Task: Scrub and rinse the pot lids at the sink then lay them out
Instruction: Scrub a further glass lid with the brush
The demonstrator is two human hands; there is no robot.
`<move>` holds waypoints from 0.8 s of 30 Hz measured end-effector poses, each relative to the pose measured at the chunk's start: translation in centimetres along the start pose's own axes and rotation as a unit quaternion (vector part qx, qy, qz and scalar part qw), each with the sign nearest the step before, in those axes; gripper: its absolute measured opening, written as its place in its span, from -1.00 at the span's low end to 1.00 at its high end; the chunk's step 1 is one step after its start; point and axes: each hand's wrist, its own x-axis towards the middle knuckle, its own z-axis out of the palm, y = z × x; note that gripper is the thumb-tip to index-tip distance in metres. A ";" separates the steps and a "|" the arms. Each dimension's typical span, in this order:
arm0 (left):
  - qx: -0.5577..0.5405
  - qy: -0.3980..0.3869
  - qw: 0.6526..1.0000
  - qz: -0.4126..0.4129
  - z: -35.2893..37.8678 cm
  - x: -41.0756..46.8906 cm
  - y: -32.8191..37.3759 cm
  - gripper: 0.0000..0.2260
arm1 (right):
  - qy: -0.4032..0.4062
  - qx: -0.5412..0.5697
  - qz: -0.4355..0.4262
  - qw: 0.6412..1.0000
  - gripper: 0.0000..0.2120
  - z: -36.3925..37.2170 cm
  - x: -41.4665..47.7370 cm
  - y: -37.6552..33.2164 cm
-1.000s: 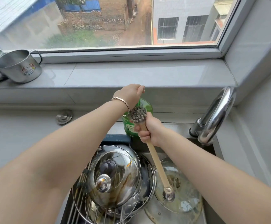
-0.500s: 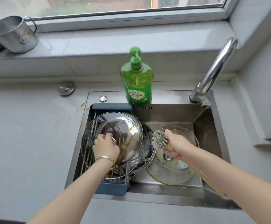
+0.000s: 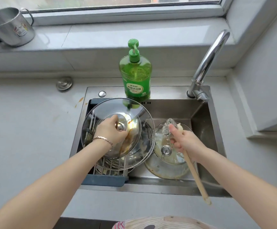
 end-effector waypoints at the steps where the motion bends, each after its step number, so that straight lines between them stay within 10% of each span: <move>1: -0.017 0.011 1.000 0.013 -0.5 -0.4 1.2 -0.79 | 0.001 -0.007 -0.029 1.000 -0.60 -0.3 -0.3 -0.4; 15: -0.205 -0.135 0.969 0.006 5.5 -5.4 10.4 -0.67 | 0.038 0.022 -0.168 0.985 -0.78 -8.4 -3.9 -2.6; 22: -0.081 0.073 0.967 0.232 3.3 -4.1 9.5 -0.36 | -0.001 -0.218 -0.247 0.944 -0.69 -8.8 -3.9 -3.0; 24: -0.042 -0.015 0.953 0.300 1.9 -3.3 9.3 -0.37 | -0.073 -0.247 -0.269 0.928 -0.67 -8.4 -4.3 -3.4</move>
